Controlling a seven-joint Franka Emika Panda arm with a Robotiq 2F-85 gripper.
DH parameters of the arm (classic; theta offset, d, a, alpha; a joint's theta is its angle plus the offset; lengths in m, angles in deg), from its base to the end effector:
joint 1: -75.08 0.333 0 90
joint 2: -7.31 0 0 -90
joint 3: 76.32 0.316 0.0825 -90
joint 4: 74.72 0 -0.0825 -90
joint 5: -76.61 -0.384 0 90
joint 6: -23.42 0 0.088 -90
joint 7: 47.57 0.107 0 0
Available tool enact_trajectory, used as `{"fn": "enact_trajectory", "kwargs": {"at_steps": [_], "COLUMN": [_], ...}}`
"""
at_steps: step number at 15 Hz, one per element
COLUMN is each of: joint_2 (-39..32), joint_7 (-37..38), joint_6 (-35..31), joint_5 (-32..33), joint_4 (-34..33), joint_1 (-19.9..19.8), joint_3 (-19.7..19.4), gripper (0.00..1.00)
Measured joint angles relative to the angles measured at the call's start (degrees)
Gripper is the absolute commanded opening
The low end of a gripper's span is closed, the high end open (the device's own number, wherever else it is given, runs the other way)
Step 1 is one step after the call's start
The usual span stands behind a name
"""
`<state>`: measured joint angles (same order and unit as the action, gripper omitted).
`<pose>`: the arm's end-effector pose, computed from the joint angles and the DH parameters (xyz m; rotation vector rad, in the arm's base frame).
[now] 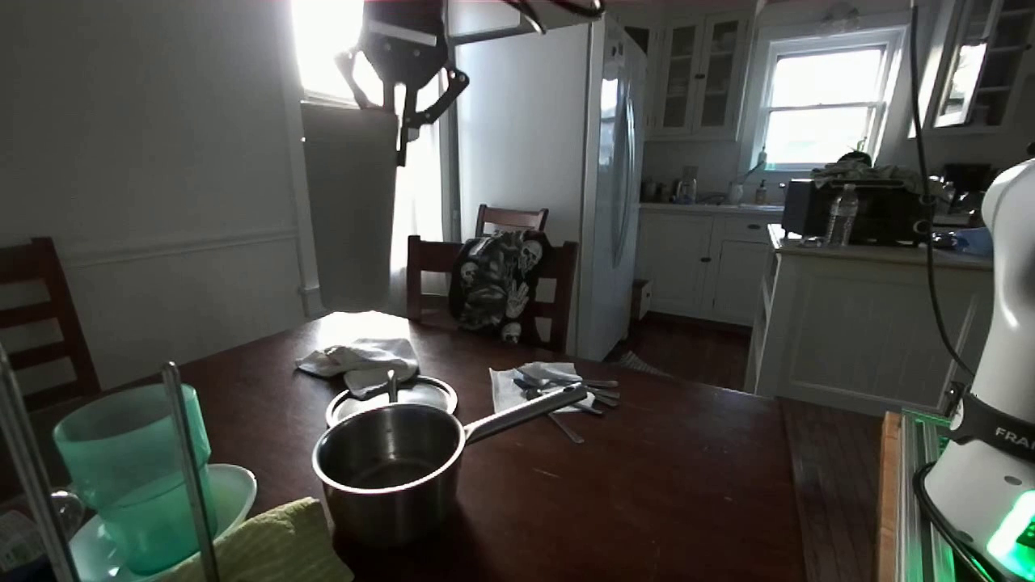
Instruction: Pick up the stacked white cups and move them forward on the table
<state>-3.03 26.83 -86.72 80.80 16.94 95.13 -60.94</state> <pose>0.5248 0.3518 0.5402 -2.8619 0.9927 -0.1585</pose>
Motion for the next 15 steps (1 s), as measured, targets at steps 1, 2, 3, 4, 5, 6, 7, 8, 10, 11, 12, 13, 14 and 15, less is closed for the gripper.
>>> {"fn": "enact_trajectory", "kwargs": {"at_steps": [1,2,3,4,5,6,7,8,10,11,12,13,14,15], "joint_2": [-2.3,-4.9,-7.6,-10.4,-13.3,-16.1,-18.8,-21.5,-26.0,-28.1,-29.7,-31.2,-32.5,-33.6], "joint_7": [1.7,3.8,5.9,7.7,9.5,11.2,12.7,14.0,15.9,16.5,17.0,17.4,17.6,17.8], "joint_6": [-0.8,-2.1,-3.3,-4.4,-5.4,-6.4,-7.3,-7.9,-8.2,-8.2,-8.3,-8.2,-8.2,-8.2], "joint_5": [0.1,0.6,1.0,1.4,1.8,2.1,2.3,2.3,2.3,2.3,2.3,2.3,2.3,2.3], "joint_4": [-1.7,-3.5,-5.3,-7.2,-9.1,-11.1,-13.0,-15.0,-18.7,-20.5,-22.1,-23.6,-25.2,-26.5], "joint_1": [0.1,0.5,1.2,2.0,3.1,4.4,5.7,6.9,8.8,9.6,10.2,10.6,11.0,11.2], "joint_3": [-0.4,-0.8,-1.1,-1.6,-2.1,-2.8,-3.5,-4.3,-5.9,-6.6,-7.2,-7.7,-8.2,-8.6], "gripper": [0.01,0.01,0.01,0.01,0.01,0.01,0.01,0.01,0.01,0.01,0.01,0.01,0.01,0.01]}}
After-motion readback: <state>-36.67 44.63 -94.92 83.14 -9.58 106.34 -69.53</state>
